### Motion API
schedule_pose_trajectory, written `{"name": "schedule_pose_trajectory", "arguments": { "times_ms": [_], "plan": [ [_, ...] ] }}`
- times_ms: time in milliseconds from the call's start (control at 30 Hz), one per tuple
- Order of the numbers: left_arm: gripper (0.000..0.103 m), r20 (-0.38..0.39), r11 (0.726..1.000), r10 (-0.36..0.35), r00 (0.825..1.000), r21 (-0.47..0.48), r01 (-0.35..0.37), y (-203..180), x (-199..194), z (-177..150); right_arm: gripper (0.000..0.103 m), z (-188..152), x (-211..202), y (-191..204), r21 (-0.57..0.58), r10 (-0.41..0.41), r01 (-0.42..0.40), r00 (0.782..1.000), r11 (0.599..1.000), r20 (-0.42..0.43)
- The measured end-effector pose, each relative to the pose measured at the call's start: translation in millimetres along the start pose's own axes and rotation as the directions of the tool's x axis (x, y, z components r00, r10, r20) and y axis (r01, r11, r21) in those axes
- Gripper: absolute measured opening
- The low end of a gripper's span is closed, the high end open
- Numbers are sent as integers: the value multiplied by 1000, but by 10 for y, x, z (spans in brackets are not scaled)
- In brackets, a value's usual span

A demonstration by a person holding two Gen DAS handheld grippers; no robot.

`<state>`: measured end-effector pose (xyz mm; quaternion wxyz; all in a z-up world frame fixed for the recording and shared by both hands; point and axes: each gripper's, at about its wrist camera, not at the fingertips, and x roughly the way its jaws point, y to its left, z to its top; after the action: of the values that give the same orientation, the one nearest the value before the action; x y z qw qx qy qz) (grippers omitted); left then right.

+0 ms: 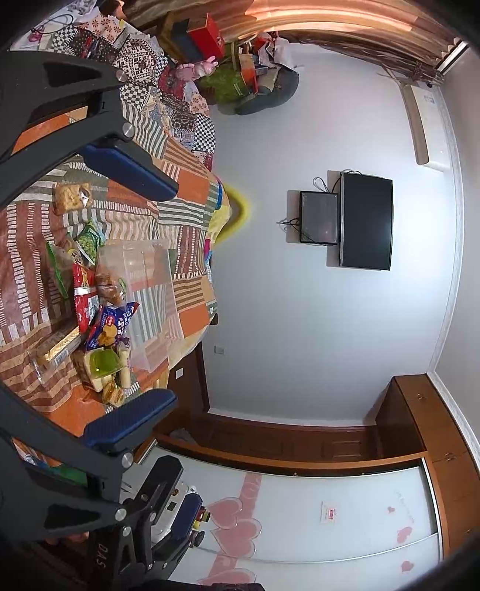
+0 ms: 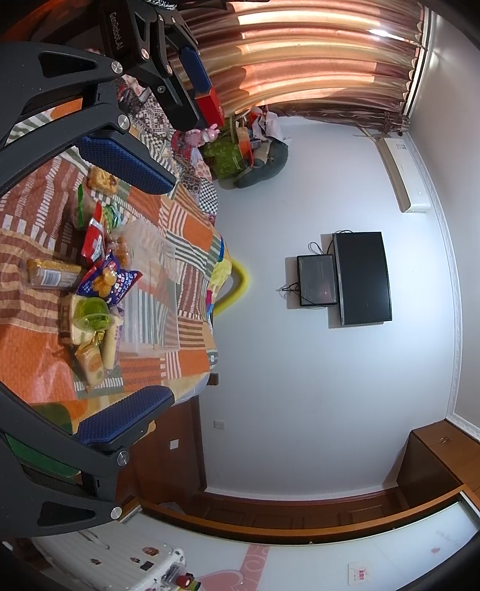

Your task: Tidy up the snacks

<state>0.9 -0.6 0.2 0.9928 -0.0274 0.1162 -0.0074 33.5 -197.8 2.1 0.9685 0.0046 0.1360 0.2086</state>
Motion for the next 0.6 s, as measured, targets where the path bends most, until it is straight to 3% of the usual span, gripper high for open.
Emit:
{"name": "schedule_pose_trajectory", "arguments": {
  "times_ms": [600],
  "plan": [
    [103,-2,1000,-7,1000,-3,7,4,-11,-3,103,2,5,4,-3,-1,1,1000,1000,0]
  ]
}}
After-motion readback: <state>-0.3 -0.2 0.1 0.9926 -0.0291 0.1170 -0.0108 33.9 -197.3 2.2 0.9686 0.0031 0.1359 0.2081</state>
